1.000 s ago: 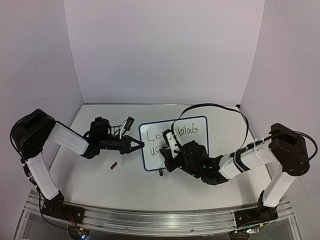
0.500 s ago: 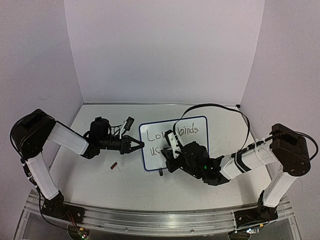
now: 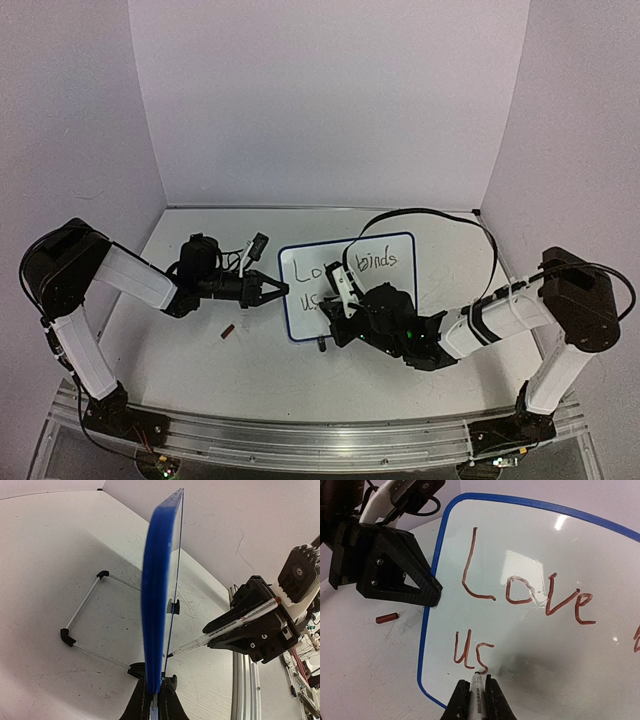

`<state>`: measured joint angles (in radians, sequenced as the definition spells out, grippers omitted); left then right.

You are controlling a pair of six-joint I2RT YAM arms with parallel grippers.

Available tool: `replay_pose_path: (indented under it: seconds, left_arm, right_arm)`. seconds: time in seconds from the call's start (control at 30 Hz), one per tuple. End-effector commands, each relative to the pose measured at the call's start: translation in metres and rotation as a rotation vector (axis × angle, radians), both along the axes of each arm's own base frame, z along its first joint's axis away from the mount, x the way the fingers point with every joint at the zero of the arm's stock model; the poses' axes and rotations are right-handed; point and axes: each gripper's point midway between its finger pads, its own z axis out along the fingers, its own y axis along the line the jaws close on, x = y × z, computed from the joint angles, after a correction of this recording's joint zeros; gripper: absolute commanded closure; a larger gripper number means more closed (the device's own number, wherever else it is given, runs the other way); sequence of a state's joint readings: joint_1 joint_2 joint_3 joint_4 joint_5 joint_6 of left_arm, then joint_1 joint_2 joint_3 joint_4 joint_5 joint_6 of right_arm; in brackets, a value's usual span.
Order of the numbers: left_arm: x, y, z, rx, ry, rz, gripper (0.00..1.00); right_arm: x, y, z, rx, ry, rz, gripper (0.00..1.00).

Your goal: Write a sentence on the whiteboard

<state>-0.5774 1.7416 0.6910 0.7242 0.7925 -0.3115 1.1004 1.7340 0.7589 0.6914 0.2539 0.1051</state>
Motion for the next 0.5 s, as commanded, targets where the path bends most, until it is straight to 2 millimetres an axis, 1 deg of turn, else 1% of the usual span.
replay_pose_path:
  seconds: [0.0,0.03,0.07,0.1,0.17,0.2,0.23,0.27,0.3,0.37,0.47]
  left_arm:
    - [0.003,-0.001,0.014,-0.02,-0.068,0.007,1.0]
    - [0.002,-0.001,0.013,-0.02,-0.069,0.007,1.0]
    - [0.002,-0.001,0.013,-0.019,-0.068,0.006,1.0]
    - [0.002,-0.001,0.013,-0.018,-0.069,0.006,1.0]
    - [0.002,-0.001,0.013,-0.019,-0.07,0.007,1.0]
    - [0.002,0.0,0.014,-0.019,-0.072,0.009,1.0]
    - [0.002,0.0,0.014,-0.019,-0.073,0.01,1.0]
    - [0.001,0.0,0.015,-0.019,-0.074,0.012,1.0]
    - [0.002,0.0,0.015,-0.019,-0.075,0.014,1.0]
    - [0.002,0.001,0.016,-0.02,-0.076,0.018,1.0]
    - [0.002,0.002,0.016,-0.02,-0.074,0.024,1.0]
  right_arm:
    - [-0.011,0.001,0.05,0.111,-0.067,0.068,1.0]
    - [-0.012,-0.001,0.05,0.104,-0.073,0.074,1.0]
    - [-0.014,-0.005,0.055,0.1,-0.094,0.082,1.0]
    - [-0.015,-0.013,0.056,0.076,-0.119,0.078,1.0]
    - [-0.012,-0.026,0.06,0.052,-0.153,0.059,1.0]
    - [-0.008,-0.031,0.063,0.053,-0.163,0.047,1.0]
    - [-0.004,-0.038,0.062,0.045,-0.165,0.034,1.0]
    - [-0.002,-0.04,0.063,0.043,-0.167,0.029,1.0]
    - [-0.001,-0.04,0.062,0.033,-0.17,0.03,1.0]
    - [-0.001,-0.032,0.061,0.023,-0.169,0.054,1.0]
    - [-0.002,-0.02,0.054,0.029,-0.154,0.09,1.0]
